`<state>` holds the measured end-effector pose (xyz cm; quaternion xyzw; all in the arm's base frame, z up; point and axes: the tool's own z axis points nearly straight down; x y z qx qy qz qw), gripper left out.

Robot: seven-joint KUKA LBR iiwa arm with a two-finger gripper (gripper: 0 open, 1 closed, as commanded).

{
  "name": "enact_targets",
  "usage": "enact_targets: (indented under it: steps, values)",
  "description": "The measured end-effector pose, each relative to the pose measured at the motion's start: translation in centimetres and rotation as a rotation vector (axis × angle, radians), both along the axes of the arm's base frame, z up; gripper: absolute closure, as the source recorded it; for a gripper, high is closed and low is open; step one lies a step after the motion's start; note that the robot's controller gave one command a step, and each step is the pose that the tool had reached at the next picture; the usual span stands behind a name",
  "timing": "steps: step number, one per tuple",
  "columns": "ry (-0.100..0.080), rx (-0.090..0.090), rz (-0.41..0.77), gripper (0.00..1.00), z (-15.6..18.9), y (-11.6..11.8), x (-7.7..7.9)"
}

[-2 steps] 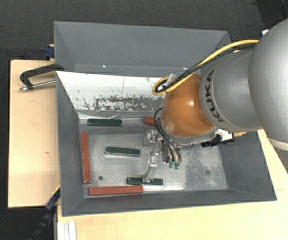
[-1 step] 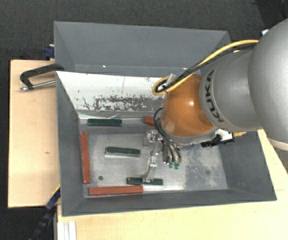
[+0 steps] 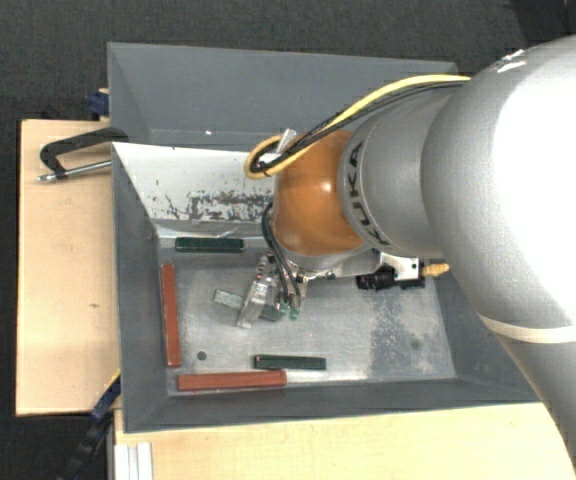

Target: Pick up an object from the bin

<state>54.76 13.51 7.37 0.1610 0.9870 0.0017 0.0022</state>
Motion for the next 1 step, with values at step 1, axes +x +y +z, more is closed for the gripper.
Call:
enact_targets:
  steps: [1]
  values:
    - [0.0, 0.0, 0.0, 1.0, 0.0, 0.0, 0.0]
